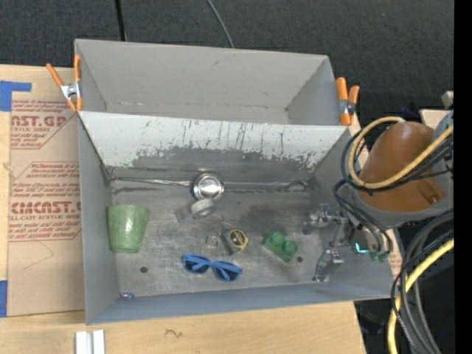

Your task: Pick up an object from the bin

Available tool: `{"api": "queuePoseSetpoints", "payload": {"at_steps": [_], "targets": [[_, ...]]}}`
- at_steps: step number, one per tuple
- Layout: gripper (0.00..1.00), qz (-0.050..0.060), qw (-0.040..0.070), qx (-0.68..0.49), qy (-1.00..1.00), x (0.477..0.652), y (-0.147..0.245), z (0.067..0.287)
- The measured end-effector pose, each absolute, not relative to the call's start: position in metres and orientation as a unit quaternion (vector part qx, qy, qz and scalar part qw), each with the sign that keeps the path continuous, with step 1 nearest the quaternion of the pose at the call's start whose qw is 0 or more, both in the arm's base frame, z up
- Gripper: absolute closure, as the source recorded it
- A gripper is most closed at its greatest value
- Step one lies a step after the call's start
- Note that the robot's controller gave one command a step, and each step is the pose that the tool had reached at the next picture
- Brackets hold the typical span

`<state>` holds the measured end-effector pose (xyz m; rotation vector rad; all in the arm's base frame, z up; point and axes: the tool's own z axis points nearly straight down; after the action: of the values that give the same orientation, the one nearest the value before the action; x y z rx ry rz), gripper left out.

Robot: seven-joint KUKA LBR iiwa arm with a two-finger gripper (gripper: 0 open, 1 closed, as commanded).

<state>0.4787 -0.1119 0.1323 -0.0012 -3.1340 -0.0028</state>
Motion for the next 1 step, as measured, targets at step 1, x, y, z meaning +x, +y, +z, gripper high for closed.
{"api": "queuePoseSetpoints", "payload": {"at_steps": [1], "targets": [[0.00, 0.000, -0.003, 0.056, -0.998, 0.5277, -0.0663, 0.0716]]}}
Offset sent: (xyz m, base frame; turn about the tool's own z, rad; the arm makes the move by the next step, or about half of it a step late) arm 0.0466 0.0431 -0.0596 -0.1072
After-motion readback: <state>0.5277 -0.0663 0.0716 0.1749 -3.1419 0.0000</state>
